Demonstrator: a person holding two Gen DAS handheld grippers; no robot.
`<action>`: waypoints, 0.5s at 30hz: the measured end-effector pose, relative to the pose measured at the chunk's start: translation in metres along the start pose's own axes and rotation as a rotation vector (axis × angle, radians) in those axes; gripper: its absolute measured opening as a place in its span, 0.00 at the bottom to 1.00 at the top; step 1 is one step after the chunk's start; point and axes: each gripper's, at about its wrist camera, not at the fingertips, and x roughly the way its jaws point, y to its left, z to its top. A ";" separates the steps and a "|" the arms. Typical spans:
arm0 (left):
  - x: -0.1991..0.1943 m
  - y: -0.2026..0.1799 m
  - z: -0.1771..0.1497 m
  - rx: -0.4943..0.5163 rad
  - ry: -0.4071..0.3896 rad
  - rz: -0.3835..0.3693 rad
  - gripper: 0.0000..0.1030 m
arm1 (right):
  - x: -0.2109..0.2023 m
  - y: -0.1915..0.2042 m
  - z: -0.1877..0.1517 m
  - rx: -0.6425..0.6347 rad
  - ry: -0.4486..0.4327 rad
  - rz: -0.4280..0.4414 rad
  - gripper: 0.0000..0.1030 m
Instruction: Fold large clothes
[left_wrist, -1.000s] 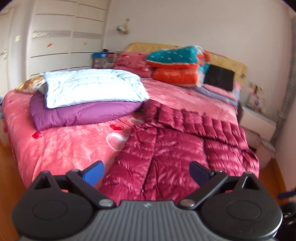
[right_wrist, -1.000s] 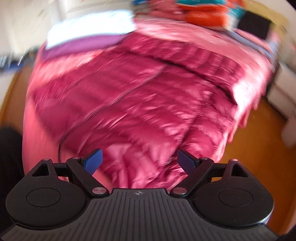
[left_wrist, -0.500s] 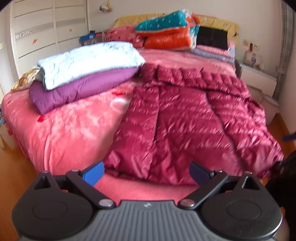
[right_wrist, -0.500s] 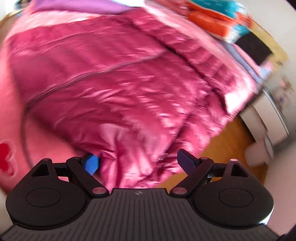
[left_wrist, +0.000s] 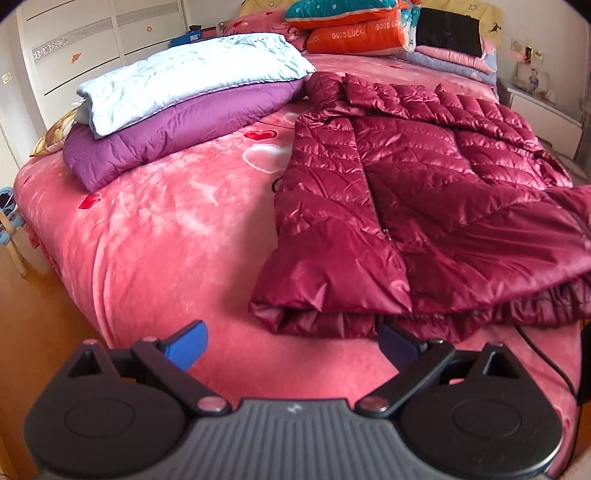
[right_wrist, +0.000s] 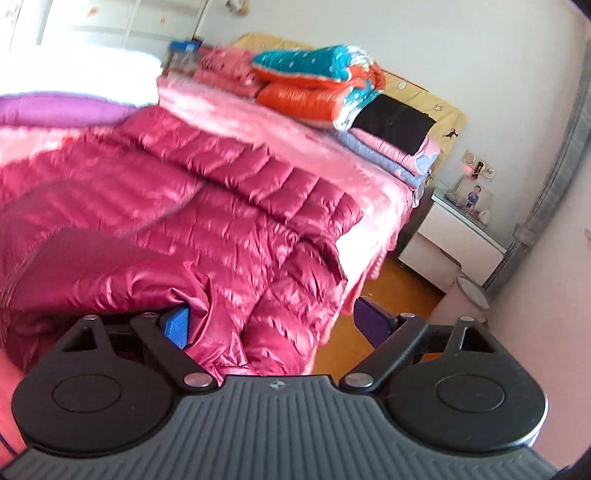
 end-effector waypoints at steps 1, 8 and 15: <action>0.003 -0.001 0.002 0.001 -0.001 0.003 0.95 | 0.002 -0.002 0.001 0.016 -0.009 0.015 1.00; 0.028 -0.010 0.018 -0.012 -0.005 0.053 0.95 | 0.009 -0.010 0.005 0.078 -0.019 0.098 1.00; 0.028 0.003 0.044 -0.199 -0.115 0.060 0.79 | 0.006 0.007 0.006 0.177 0.094 0.325 1.00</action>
